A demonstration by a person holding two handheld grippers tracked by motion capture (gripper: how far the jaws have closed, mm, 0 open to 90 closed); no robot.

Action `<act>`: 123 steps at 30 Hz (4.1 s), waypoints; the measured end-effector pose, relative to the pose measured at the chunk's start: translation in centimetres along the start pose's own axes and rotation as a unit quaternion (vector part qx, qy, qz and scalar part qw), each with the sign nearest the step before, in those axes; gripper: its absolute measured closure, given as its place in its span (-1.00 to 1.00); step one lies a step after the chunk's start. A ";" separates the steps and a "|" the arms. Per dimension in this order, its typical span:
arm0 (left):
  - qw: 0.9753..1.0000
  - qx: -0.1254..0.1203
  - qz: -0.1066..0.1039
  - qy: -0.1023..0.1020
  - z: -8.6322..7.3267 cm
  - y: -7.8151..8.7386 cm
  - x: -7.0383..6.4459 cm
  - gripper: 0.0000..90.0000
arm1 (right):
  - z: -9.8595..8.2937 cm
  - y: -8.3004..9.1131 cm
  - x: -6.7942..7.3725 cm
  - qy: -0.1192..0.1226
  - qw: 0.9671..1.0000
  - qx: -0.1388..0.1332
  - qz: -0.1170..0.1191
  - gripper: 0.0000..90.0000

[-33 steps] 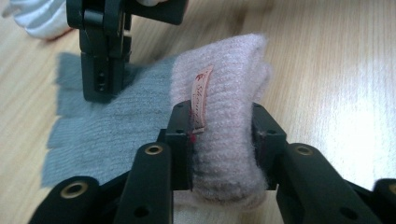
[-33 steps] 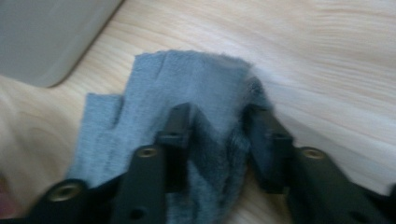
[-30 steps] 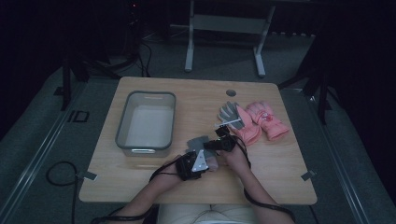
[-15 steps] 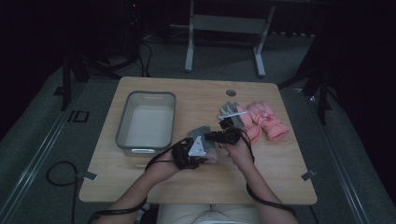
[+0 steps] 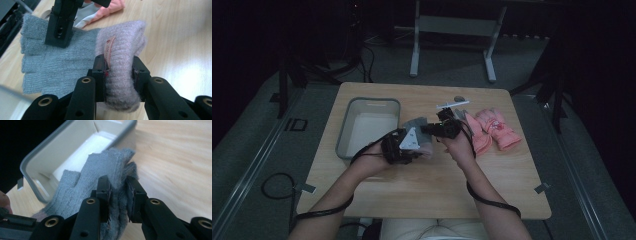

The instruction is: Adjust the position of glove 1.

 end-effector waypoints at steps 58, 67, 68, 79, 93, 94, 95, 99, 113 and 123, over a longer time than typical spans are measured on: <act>0.978 0.192 -0.066 0.042 -12.8 -1.8 8.8 0.51 | 3.9 -15.9 4.7 0.040 0.996 0.075 -0.024 0.38; 0.979 0.183 -0.039 0.081 -12.5 -1.3 9.3 -0.19 | 4.4 -12.8 4.2 0.027 0.999 0.036 0.006 0.29; 0.979 0.181 -0.036 0.086 -12.4 -1.1 9.5 -0.25 | 4.4 -12.4 4.3 0.031 0.999 0.032 0.006 0.28; 0.981 0.109 0.001 0.159 -10.6 2.0 10.4 -0.84 | 3.8 -8.8 3.8 0.053 0.998 0.021 0.020 0.24; 0.987 0.027 -0.020 0.155 -6.2 2.0 7.8 -0.97 | 2.9 -3.0 2.3 0.099 0.995 0.000 0.021 0.28; 0.987 -0.002 -0.037 0.159 -4.8 1.6 6.7 -0.97 | 2.6 -2.1 1.6 0.111 0.994 0.001 0.016 0.29; 0.987 -0.005 -0.035 0.158 -4.4 1.4 6.5 -0.97 | 2.5 -1.8 1.4 0.111 0.994 0.000 0.016 0.30; 0.988 -0.010 -0.043 0.145 -3.0 0.2 5.0 -0.96 | 1.9 -0.4 0.2 0.116 0.993 -0.006 0.015 0.31; 0.990 -0.038 -0.057 0.119 -0.7 -2.9 0.9 -0.96 | 0.3 4.4 -5.5 0.147 0.988 -0.030 -0.021 0.37; 0.992 -0.047 -0.043 0.112 -1.9 -4.6 -3.7 -0.96 | -2.4 5.5 -12.6 0.155 0.983 0.031 -0.093 0.46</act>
Point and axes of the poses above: each handheld gripper's, and its own axes: y roughly backward along the jaws, z roughly out of its top, x roughly to its left, the point moved 3 cm from there along -y, roughly forward along the jaws, and after that the axes turned 6 degrees about -x, right-handed, at the moved point
